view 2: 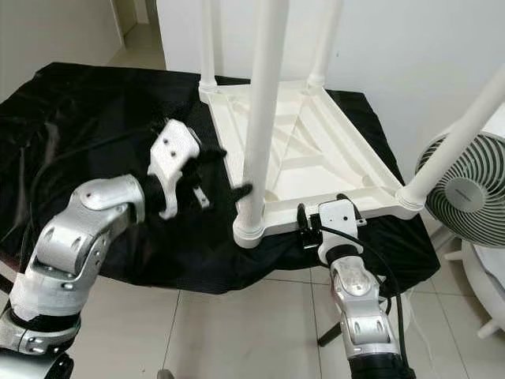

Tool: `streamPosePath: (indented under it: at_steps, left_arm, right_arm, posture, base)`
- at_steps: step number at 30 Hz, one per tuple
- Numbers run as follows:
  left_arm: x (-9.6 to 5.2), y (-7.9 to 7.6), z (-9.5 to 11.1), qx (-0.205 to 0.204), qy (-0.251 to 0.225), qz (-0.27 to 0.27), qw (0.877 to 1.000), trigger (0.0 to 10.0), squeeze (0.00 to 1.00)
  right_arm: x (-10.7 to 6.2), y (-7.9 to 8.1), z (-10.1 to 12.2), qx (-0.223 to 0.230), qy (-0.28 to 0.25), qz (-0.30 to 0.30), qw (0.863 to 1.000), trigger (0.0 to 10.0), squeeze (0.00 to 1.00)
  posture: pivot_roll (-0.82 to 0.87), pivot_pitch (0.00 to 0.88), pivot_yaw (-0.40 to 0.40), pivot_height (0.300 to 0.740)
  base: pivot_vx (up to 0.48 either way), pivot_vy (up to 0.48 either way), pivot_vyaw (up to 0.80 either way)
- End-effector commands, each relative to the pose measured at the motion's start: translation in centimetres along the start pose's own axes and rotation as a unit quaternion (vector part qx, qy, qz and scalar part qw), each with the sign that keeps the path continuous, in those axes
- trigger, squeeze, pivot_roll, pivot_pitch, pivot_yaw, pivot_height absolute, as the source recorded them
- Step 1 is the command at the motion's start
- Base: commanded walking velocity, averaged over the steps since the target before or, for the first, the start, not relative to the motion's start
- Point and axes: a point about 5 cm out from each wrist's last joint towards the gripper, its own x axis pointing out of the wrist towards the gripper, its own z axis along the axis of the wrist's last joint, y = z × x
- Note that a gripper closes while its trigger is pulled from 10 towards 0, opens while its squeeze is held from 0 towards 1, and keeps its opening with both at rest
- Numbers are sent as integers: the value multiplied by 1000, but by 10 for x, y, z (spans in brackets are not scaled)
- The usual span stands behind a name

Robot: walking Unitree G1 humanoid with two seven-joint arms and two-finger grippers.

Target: Building children table

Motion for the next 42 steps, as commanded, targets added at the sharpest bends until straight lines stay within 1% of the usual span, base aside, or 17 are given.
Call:
streamPosePath:
  at_steps: [1, 8, 9, 10, 11, 13, 26, 27, 28, 29, 30, 32, 35, 37, 39, 41, 42]
  left_arm:
    - [1, -7, -5, 21, 19, -22, 999, 10000, 0]
    - [11, -7, 3, -4, -9, -10, 1000, 10000, 0]
    - [19, -3, 4, -15, -12, 14, 1000, 10000, 0]
    - [19, -3, 4, -15, -12, 14, 1000, 10000, 0]
    - [30, 4, 2, -35, -6, 56, 998, 10000, 0]
    - [42, 11, -2, -55, 2, 97, 994, 10000, 0]
    - [53, 17, -10, -74, 30, 150, 986, 9922, 0]
    - [52, 19, -13, -78, 37, 160, 983, 5804, 0]
    - [52, 19, -13, -78, 37, 160, 983, 5804, 0]
    - [51, 21, -17, -78, 48, 167, 982, 3882, 0]
    - [49, 23, -21, -81, 56, 176, 979, 0, 0]
    - [48, 25, -23, -85, 62, 187, 977, 0, 0]
    - [41, 39, -24, -85, 68, 234, 966, 0, 0]
    - [41, 39, -24, -85, 68, 234, 966, 0, 0]
    - [24, 56, -26, -66, 84, 277, 955, 0, 0]
    - [24, 56, -26, -66, 84, 277, 955, 0, 0]
    - [16, 62, -27, -59, 89, 293, 950, 0, 0]
  right_arm:
    - [-2, 0, -4, 0, 6, -1, 1000, 10000, 0]
    - [-1, 0, -4, 2, 4, -1, 1000, 10000, 0]
    - [0, 1, -3, 3, 3, 0, 1000, 10000, 0]
    - [0, 1, -3, 3, 3, 0, 1000, 10000, 0]
    - [0, 2, -3, 4, 1, -1, 1000, 10000, 0]
    - [0, 2, -2, 5, -2, -2, 1000, 10000, 0]
    - [-3, 2, -2, 7, -2, -5, 1000, 10000, 0]
    - [-3, 2, -2, 8, -2, -5, 1000, 10000, 0]
    - [-3, 2, -2, 8, -2, -5, 1000, 10000, 0]
    - [-2, 2, -2, 8, -2, -5, 1000, 10000, 0]
    - [-2, 2, -2, 8, -2, -5, 1000, 10000, 0]
    - [-2, 2, -2, 8, -2, -5, 1000, 10000, 0]
    - [0, 4, -2, 9, -2, -2, 1000, 10000, 0]
    - [0, 4, -2, 9, -2, -2, 1000, 10000, 0]
    - [1, 5, -1, 11, -4, -1, 1000, 10000, 0]
    - [1, 5, -1, 11, -4, -1, 1000, 10000, 0]
    - [1, 6, -1, 12, -4, 4, 1000, 10000, 0]
  posture:
    - [-39, 95, -6, 740]
    - [-39, 95, -6, 740]
    - [-41, 90, 2, 740]
    - [-41, 90, 2, 740]
    - [-45, 92, 5, 740]
    - [-52, 94, 8, 740]
    - [-54, 105, 10, 740]
    - [-54, 105, 10, 740]
    - [-54, 105, 10, 740]
    - [-50, 107, 8, 740]
    - [-49, 108, 7, 740]
    - [-44, 108, 6, 740]
    - [-40, 109, 4, 740]
    - [-40, 109, 4, 740]
    - [-37, 109, 5, 740]
    - [-37, 109, 5, 740]
    - [-37, 109, 5, 740]
  base:
    - [0, 0, 0]
    - [0, 0, 0]
    - [0, 0, 0]
    - [0, 0, 0]
    - [0, 0, 0]
    - [0, 0, 0]
    - [0, 0, 0]
    - [0, 0, 0]
    - [0, 0, 0]
    - [0, 0, 0]
    - [0, 0, 0]
    - [0, 0, 0]
    - [0, 0, 0]
    - [0, 0, 0]
    - [0, 0, 0]
    - [0, 0, 0]
    - [0, 0, 0]
